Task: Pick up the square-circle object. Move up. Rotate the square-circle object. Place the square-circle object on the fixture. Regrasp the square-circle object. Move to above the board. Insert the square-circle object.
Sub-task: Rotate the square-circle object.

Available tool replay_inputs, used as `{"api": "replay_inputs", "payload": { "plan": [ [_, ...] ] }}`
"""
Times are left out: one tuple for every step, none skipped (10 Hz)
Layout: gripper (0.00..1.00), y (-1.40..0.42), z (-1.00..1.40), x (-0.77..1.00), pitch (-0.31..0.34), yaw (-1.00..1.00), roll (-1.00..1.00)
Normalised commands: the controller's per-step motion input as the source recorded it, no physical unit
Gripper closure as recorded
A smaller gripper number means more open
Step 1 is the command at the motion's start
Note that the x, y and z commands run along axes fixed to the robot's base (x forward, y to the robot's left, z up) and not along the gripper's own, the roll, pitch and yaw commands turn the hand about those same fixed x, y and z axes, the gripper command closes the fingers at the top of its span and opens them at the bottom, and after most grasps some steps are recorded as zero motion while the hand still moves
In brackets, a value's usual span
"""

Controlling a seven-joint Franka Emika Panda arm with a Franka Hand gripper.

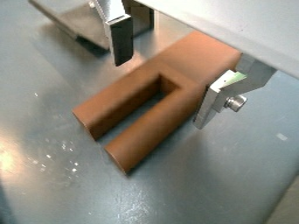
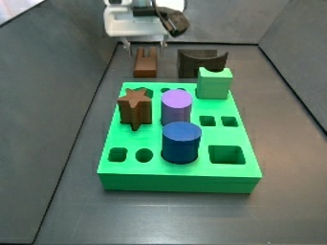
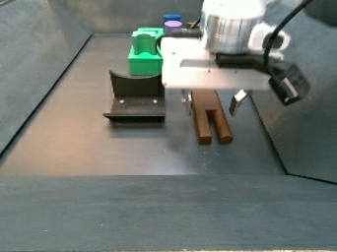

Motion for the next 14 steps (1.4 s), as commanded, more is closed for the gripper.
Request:
{"api": "replay_inputs", "payload": {
  "plan": [
    [0.0, 0.0, 1.0, -0.01, 0.062, -0.01, 0.02],
    [0.0, 0.01, 1.0, -0.01, 0.09, -0.01, 0.04],
    [0.0, 0.01, 1.0, -0.01, 0.101, -0.01, 0.06],
    [0.0, 0.01, 1.0, -0.02, 0.104, -0.01, 0.08],
    [0.0, 0.01, 1.0, -0.02, 0.108, 0.0, 0.1],
    [0.0, 0.0, 0.82, -0.03, 0.111, 0.01, 0.12],
    [0.0, -0.01, 0.7, -0.03, 0.114, 0.01, 0.14],
    [0.0, 0.0, 0.0, 0.0, 0.0, 1.0, 0.0],
    [0.0, 0.0, -0.08, 0.0, 0.0, 1.0, 0.0],
    [0.0, 0.0, -0.23, -0.01, 0.001, 1.0, 0.0],
    [0.0, 0.01, -0.2, 0.03, 0.0, 1.0, 0.0],
    [0.0, 0.0, -0.11, 0.04, -0.001, 1.0, 0.0],
    [0.0, 0.0, -0.07, 0.03, 0.0, 1.0, 0.0],
    [0.0, 0.0, -0.05, 0.03, -0.001, 1.0, 0.0]
  ]
}}
